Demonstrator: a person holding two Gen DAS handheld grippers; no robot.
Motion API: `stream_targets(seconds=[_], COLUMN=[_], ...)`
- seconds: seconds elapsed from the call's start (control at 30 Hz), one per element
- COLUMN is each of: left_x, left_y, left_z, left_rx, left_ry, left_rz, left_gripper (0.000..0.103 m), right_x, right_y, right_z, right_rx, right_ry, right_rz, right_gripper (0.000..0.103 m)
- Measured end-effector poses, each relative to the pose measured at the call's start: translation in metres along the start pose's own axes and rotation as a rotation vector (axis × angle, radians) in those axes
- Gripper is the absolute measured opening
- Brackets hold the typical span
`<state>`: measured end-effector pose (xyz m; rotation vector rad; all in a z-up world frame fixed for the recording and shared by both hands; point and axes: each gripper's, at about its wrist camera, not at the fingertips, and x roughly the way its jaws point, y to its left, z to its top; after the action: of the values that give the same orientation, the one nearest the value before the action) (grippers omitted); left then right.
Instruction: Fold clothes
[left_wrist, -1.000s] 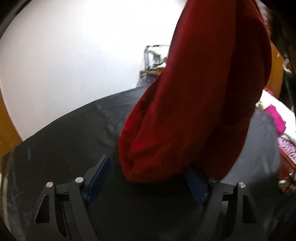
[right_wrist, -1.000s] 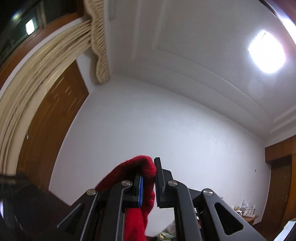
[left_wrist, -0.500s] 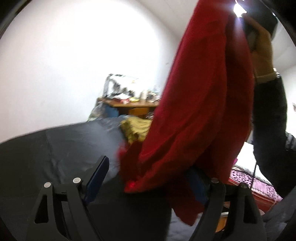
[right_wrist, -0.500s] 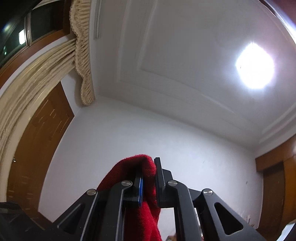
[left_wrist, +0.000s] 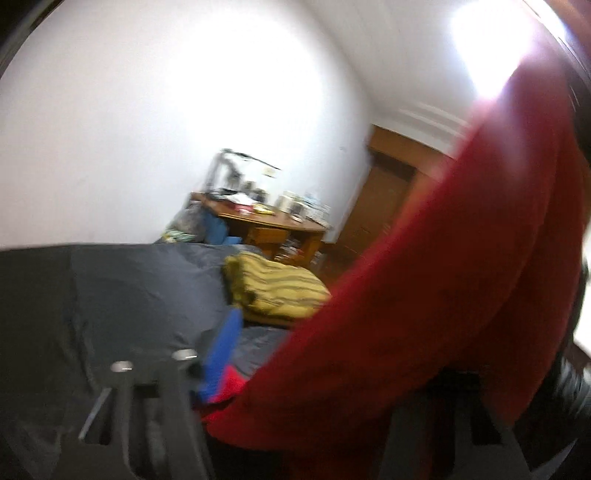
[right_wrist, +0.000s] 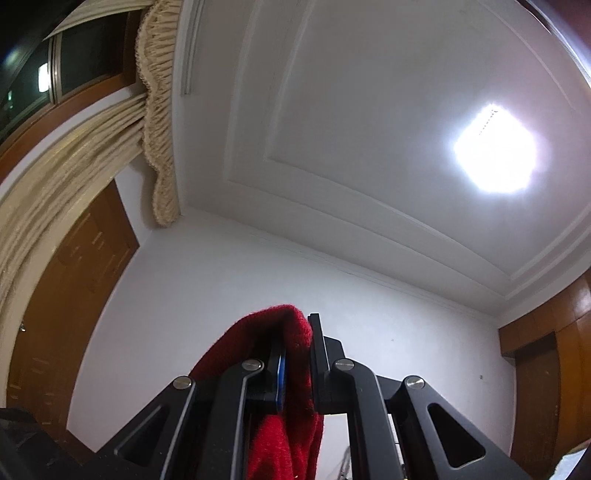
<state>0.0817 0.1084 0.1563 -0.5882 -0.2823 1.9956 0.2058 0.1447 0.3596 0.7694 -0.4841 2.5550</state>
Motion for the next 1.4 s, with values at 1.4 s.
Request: stream_targets(seconds=[1.4], left_x=[-0.265], left_y=[-0.093], left_z=[0.011], left_rx=[0.167], left_ry=[-0.658], left_rz=[0.485], left_gripper=[0.012], right_x=[-0.031], right_y=[-0.043], right_z=[-0.081], right_rx=[0.130], right_ry=[0.142], right_rz=[-0.006], right_gripper=[0.010])
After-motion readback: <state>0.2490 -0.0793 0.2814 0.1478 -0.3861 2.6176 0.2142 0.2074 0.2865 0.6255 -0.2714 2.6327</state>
